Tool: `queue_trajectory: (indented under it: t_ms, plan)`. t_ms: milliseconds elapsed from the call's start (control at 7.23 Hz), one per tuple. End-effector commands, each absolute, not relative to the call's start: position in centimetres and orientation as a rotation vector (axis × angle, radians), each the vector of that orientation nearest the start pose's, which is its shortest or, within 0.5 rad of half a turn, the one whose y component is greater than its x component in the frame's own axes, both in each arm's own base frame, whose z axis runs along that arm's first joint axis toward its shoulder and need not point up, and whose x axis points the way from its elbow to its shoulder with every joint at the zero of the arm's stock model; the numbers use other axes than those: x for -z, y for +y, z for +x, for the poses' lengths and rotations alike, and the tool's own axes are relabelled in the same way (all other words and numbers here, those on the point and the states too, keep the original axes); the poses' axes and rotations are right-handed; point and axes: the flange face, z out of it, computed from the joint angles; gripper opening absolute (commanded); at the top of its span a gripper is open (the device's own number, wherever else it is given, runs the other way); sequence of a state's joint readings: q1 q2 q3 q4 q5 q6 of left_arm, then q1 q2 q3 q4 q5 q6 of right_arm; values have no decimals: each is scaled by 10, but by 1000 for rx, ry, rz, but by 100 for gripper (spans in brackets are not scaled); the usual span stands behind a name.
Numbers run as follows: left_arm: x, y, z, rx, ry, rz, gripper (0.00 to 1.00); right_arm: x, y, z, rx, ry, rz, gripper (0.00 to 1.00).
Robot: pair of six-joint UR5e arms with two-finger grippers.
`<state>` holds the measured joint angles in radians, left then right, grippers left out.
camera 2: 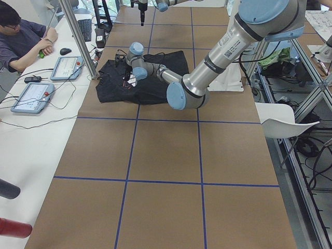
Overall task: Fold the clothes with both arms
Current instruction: 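Move both grippers down to the shirt's hem corners nearest the robot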
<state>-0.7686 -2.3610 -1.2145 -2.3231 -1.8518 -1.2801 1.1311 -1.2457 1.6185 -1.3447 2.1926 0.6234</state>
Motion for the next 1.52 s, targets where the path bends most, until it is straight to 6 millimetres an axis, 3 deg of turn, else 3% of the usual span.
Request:
queue_trajectory:
  t_ms: [0, 138, 276, 553, 829, 968, 1106, 1244, 1382]
  plan:
    - [-258, -545, 470, 169, 1207, 366, 100, -415, -527, -228, -60, -863, 130, 99]
    - [-266, -503, 473, 122, 1234, 337, 100, -400, -498, -246, -74, -878, 118, 99]
    - [-258, -464, 477, 104, 1281, 287, 100, -396, -464, -258, -82, -884, 111, 99]
    - [-288, -376, 467, 80, 1300, 176, 100, -406, -396, -273, -115, -921, 119, 99]
    - [-320, -300, 471, 122, 1219, 112, 100, -407, -336, -287, -125, -900, 124, 99]
    - [-317, -259, 477, 135, 1127, 64, 100, -408, -320, -283, -114, -888, 123, 99]
    - [-310, -229, 485, 143, 1046, 37, 100, -408, -319, -282, -113, -887, 122, 99]
    - [-315, -205, 498, 150, 997, 3, 100, -408, -319, -282, -113, -887, 122, 99]
    - [-325, -204, 500, 153, 976, 15, 100, -408, -319, -282, -113, -887, 122, 99]
